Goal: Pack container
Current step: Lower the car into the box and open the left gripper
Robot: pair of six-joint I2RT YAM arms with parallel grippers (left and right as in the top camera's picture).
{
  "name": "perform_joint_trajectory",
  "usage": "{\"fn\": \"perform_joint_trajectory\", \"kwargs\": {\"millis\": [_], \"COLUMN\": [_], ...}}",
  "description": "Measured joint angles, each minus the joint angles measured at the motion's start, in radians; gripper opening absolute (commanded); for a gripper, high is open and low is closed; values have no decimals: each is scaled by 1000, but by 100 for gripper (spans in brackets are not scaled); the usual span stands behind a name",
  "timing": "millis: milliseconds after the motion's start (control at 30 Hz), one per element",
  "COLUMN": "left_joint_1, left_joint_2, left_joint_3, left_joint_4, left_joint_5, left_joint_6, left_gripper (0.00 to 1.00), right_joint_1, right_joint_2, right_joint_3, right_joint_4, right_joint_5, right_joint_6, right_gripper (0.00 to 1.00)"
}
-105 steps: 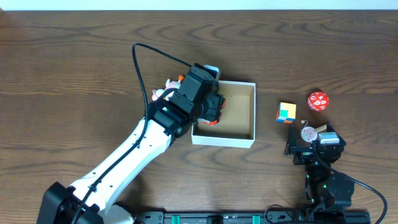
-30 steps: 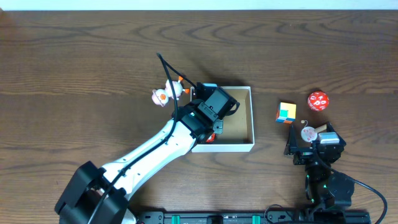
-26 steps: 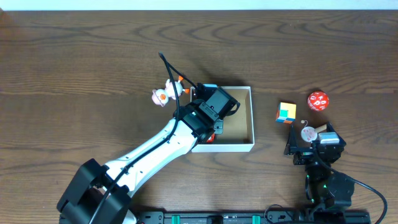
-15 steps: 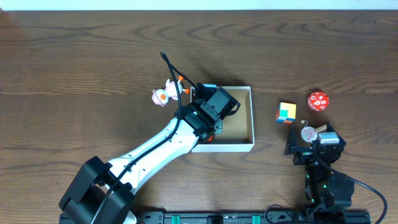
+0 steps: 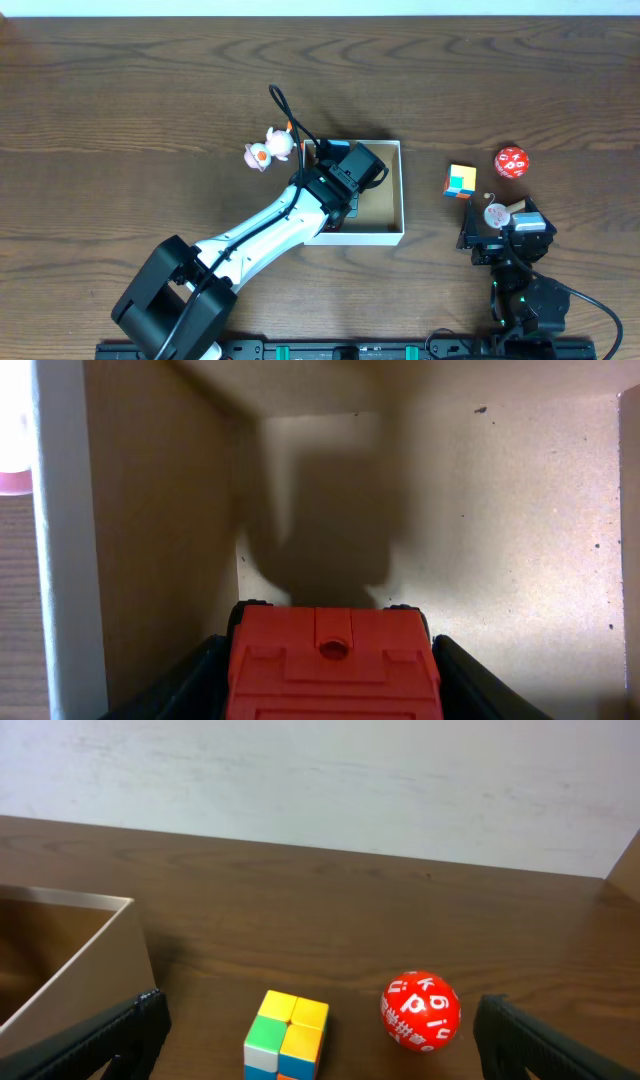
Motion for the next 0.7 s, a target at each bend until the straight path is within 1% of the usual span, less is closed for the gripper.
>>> {"fn": "perform_joint_trajectory", "kwargs": {"millis": [67, 167, 200, 233, 267, 433, 700], "left_joint_1": [0, 0, 0, 0, 0, 0, 0], "left_joint_2": [0, 0, 0, 0, 0, 0, 0], "left_joint_3": [0, 0, 0, 0, 0, 0, 0], "left_joint_4": [5, 6, 7, 10, 14, 35, 55], "left_joint_5": [0, 0, 0, 0, -1, -7, -11], "left_joint_6": [1, 3, 5, 8, 16, 38, 53], "left_gripper": [51, 55, 59, 65, 68, 73, 74], "right_joint_1": [0, 0, 0, 0, 0, 0, 0], "right_joint_2": [0, 0, 0, 0, 0, 0, 0], "right_joint_3": [0, 0, 0, 0, 0, 0, 0], "right_joint_4": [0, 0, 0, 0, 0, 0, 0], "right_joint_5": [0, 0, 0, 0, 0, 0, 0], "right_joint_6": [0, 0, 0, 0, 0, 0, 0], "right_gripper": [99, 99, 99, 99, 99, 99, 99]}}
